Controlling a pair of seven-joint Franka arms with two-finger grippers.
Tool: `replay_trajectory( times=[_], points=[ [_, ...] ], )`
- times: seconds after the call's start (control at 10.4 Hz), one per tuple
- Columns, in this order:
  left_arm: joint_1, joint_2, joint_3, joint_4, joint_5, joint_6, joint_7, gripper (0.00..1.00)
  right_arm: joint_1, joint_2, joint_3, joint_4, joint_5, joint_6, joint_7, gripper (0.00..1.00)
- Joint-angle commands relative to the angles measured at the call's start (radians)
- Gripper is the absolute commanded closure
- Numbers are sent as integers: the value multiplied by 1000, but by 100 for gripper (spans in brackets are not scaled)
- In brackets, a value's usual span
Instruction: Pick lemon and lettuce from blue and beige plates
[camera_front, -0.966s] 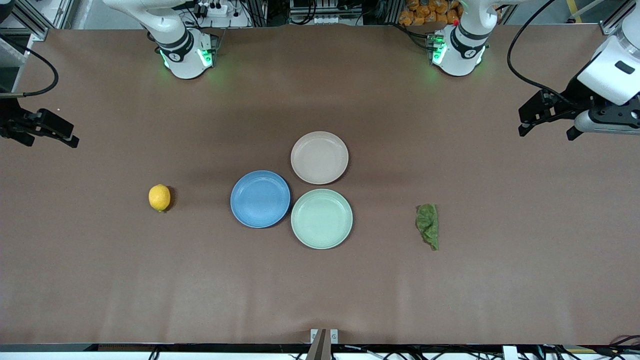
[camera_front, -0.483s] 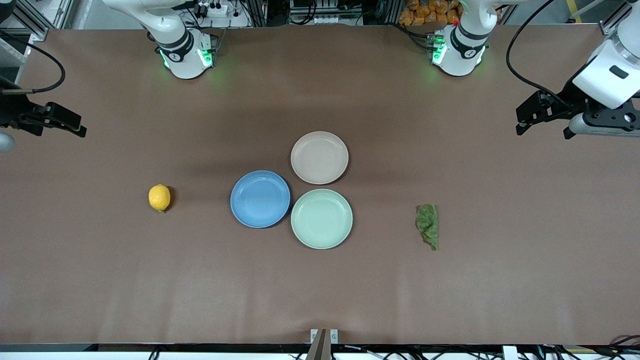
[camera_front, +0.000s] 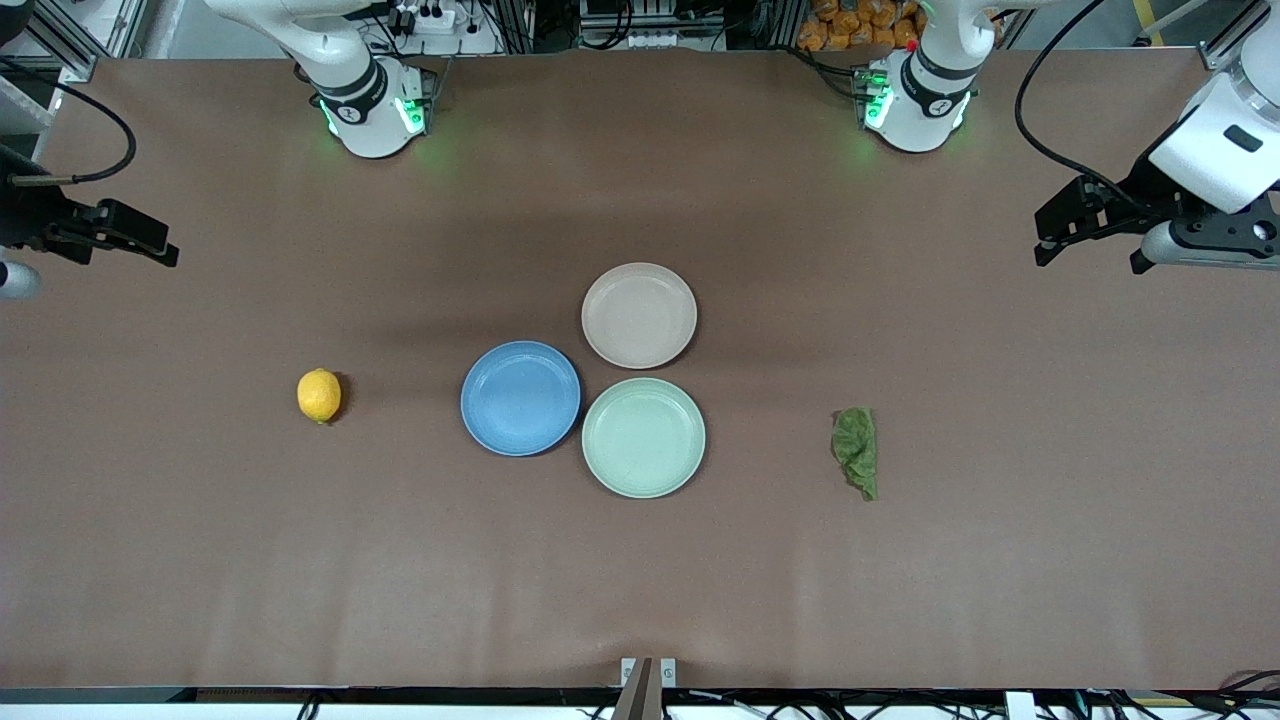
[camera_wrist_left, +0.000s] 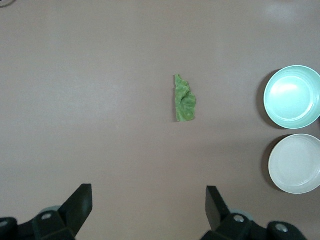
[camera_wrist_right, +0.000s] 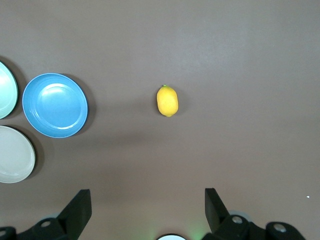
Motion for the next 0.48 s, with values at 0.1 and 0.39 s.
replay_trajectory(
  times=[0.1,0.39],
  points=[
    [-8,4,3,22,23,-25,19,0,7,-17,-1,5,-6,-1,13,0],
    [-9,2,3,22,23,-25,19,0,7,-19,-1,7,-9,1,14,0]
  ],
)
